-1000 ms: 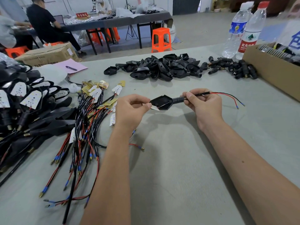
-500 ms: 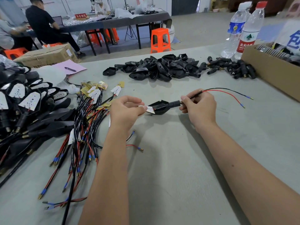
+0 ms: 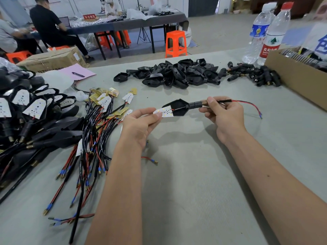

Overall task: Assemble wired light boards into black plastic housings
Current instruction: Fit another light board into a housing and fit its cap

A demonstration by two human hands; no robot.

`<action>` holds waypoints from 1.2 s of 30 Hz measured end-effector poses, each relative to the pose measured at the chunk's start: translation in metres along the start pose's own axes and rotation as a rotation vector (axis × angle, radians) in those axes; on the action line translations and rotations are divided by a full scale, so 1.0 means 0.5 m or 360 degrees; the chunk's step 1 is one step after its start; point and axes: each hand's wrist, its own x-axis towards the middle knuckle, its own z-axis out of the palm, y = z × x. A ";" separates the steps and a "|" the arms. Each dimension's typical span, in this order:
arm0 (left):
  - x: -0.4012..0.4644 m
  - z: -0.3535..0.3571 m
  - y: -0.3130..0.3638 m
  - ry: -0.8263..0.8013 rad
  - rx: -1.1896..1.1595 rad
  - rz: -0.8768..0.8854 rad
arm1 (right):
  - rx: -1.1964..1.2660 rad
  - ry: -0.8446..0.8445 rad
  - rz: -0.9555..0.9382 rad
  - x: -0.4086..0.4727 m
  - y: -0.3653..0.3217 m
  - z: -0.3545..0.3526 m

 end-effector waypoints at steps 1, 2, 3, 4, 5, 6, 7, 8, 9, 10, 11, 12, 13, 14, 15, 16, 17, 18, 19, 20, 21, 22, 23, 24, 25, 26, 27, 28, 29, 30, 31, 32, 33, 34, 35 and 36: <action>0.000 0.001 -0.001 0.0016 0.0044 0.0004 | 0.0010 0.0011 0.0006 0.000 0.000 0.000; 0.001 0.002 -0.001 0.0032 0.0107 0.0021 | 0.0006 0.0015 0.0002 0.000 0.000 0.000; 0.000 0.002 -0.002 0.0039 0.0162 0.0042 | -0.0007 0.0010 -0.0010 0.001 0.001 0.000; -0.001 0.002 -0.004 0.0034 0.0187 0.0055 | -0.0013 0.0002 -0.0019 0.001 0.002 0.000; -0.002 0.003 -0.004 0.0016 0.0183 0.0052 | -0.0003 -0.0002 -0.0017 0.001 0.003 -0.001; -0.002 0.002 -0.003 -0.0012 0.0160 0.0035 | 0.0028 0.0001 0.0002 0.002 0.003 -0.001; -0.002 0.003 -0.002 -0.0047 0.0130 0.0010 | 0.0073 0.0006 0.0031 0.003 0.001 -0.003; -0.003 0.003 0.000 -0.0081 0.0102 -0.0014 | 0.0114 0.0005 0.0061 0.005 0.000 -0.005; -0.003 0.003 0.002 -0.0104 0.0077 -0.0031 | 0.0140 -0.0008 0.0086 0.007 -0.001 -0.007; -0.002 0.003 0.002 -0.0115 0.0053 -0.0044 | 0.0143 -0.0028 0.0102 0.008 -0.003 -0.009; -0.003 0.004 0.001 -0.0120 0.0031 -0.0054 | 0.0124 -0.0051 0.0110 0.009 -0.003 -0.010; -0.003 0.005 0.000 -0.0124 0.0013 -0.0064 | 0.0084 -0.0082 0.0107 0.009 -0.003 -0.009; -0.004 0.007 -0.001 -0.0130 0.0004 -0.0072 | 0.0038 -0.0127 0.0099 0.008 -0.002 -0.008; -0.005 0.010 -0.003 -0.0135 0.0001 -0.0076 | 0.0006 -0.0189 0.0092 0.007 0.000 -0.006; -0.005 0.014 -0.006 -0.0135 0.0000 -0.0077 | -0.0005 -0.0255 0.0093 0.004 0.001 -0.003; -0.005 0.019 -0.008 -0.0131 -0.0002 -0.0076 | -0.0003 -0.0304 0.0097 0.003 0.003 -0.002; -0.005 0.024 -0.011 -0.0125 0.0000 -0.0071 | 0.0006 -0.0327 0.0098 0.002 0.003 -0.002; -0.006 0.028 -0.015 -0.0115 0.0010 -0.0062 | 0.0025 -0.0329 0.0097 0.002 0.004 -0.002; -0.006 0.031 -0.017 -0.0103 0.0022 -0.0049 | 0.0055 -0.0324 0.0100 0.002 0.004 -0.003; -0.005 0.032 -0.019 -0.0087 0.0030 -0.0032 | 0.0085 -0.0320 0.0103 0.003 0.004 -0.004; -0.004 0.034 -0.021 -0.0068 0.0037 -0.0008 | 0.0106 -0.0319 0.0106 0.004 0.005 -0.004; -0.003 0.034 -0.022 -0.0047 0.0050 0.0021 | 0.0121 -0.0314 0.0107 0.005 0.005 -0.005; -0.002 0.036 -0.023 -0.0028 0.0070 0.0051 | 0.0136 -0.0303 0.0109 0.005 0.006 -0.005; -0.002 0.038 -0.024 -0.0012 0.0090 0.0076 | 0.0155 -0.0284 0.0112 0.006 0.007 -0.005; -0.003 0.040 -0.025 -0.0001 0.0106 0.0096 | 0.0175 -0.0265 0.0119 0.007 0.007 -0.005; -0.004 0.043 -0.027 0.0009 0.0116 0.0118 | 0.0190 -0.0254 0.0126 0.007 0.007 -0.005; -0.006 0.047 -0.028 0.0016 0.0119 0.0145 | 0.0196 -0.0249 0.0132 0.007 0.006 -0.004; -0.007 0.051 -0.029 0.0016 0.0114 0.0173 | 0.0198 -0.0249 0.0136 0.007 0.005 -0.004; -0.009 0.055 -0.029 0.0006 0.0102 0.0192 | 0.0202 -0.0250 0.0140 0.007 0.005 -0.003; -0.010 0.059 -0.029 -0.0011 0.0091 0.0200 | 0.0210 -0.0249 0.0142 0.006 0.005 -0.003; -0.012 0.062 -0.030 -0.0030 0.0078 0.0197 | 0.0221 -0.0245 0.0144 0.005 0.005 -0.001; -0.013 0.064 -0.031 -0.0047 0.0059 0.0185 | 0.0232 -0.0242 0.0145 0.005 0.006 -0.001; -0.013 0.066 -0.032 -0.0064 0.0031 0.0165 | 0.0242 -0.0242 0.0144 0.005 0.006 -0.001; -0.014 0.068 -0.034 -0.0079 0.0000 0.0140 | 0.0252 -0.0245 0.0142 0.005 0.006 -0.001; -0.014 0.070 -0.035 -0.0092 -0.0026 0.0116 | 0.0261 -0.0247 0.0139 0.006 0.006 -0.002; -0.014 0.071 -0.036 -0.0101 -0.0043 0.0097 | 0.0264 -0.0248 0.0136 0.006 0.006 -0.002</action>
